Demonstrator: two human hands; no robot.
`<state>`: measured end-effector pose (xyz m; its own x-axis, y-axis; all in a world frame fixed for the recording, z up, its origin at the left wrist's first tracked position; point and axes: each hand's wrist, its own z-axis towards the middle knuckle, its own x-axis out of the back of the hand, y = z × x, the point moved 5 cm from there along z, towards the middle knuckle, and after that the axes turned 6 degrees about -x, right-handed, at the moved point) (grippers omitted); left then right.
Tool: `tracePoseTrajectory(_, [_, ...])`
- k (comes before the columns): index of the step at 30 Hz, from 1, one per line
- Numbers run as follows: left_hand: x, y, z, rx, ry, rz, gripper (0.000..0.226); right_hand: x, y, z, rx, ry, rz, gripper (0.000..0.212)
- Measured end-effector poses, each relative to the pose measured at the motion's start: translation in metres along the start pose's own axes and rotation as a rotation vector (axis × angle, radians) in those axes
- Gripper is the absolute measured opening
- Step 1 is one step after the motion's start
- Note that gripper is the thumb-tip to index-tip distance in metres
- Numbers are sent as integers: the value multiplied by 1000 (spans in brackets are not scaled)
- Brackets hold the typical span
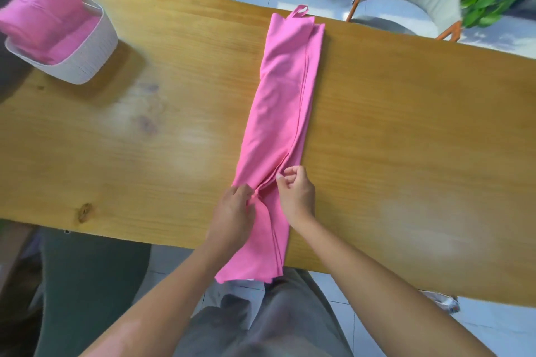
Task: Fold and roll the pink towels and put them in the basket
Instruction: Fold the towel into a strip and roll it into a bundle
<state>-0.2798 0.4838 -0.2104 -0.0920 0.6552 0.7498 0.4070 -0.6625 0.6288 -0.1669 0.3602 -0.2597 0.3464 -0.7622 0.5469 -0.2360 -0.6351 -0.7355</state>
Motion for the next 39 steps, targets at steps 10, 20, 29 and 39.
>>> tracePoseTrajectory(10, [10,-20,-34,-147,-170,-64,48,-40,17,-71,-89,-162,-126,12])
tracePoseTrajectory(20, [15,-24,-38,-151,-198,-49,31,-42,6,-83,-112,-277,-229,20])
tracePoseTrajectory(29, [2,-23,-24,-111,-178,-38,40,-23,26,-101,-130,-136,-147,36])
tracePoseTrajectory(39, [-22,-1,-17,-256,-201,12,56,-3,73,-115,-321,-125,-92,38])
